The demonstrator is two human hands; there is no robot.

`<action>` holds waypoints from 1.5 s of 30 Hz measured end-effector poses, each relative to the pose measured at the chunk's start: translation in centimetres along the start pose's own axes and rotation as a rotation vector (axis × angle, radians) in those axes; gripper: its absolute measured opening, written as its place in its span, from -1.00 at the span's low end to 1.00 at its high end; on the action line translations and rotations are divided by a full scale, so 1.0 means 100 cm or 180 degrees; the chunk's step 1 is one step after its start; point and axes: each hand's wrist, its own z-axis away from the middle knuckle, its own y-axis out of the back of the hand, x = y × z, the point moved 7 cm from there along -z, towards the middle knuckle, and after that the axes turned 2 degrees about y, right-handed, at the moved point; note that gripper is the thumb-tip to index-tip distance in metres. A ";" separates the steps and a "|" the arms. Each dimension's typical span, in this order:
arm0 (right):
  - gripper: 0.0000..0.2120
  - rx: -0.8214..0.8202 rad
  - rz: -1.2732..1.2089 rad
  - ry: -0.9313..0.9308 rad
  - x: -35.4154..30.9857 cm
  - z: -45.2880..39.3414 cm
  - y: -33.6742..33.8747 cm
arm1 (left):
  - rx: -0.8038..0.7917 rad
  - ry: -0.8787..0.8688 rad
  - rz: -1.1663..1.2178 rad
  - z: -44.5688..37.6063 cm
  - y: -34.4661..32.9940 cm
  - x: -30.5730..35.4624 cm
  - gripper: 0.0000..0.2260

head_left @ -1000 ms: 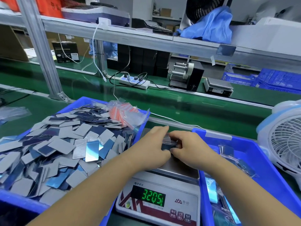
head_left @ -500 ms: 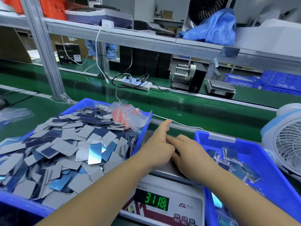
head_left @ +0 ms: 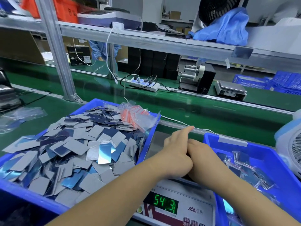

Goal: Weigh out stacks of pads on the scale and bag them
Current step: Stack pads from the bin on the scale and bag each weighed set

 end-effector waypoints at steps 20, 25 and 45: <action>-0.78 0.0406 -0.0371 -0.0238 0.011 0.008 0.008 | 0.0845 0.0844 -0.2694 -0.109 0.111 -0.065 -0.76; -0.78 0.0520 -0.0392 -0.0132 0.012 0.007 0.009 | 0.1222 0.0652 -0.2915 -0.111 0.113 -0.054 -0.86; -0.71 0.0694 -0.4898 -0.0975 0.032 0.013 0.012 | 0.0342 0.0271 0.2368 -0.011 0.070 -0.019 -0.78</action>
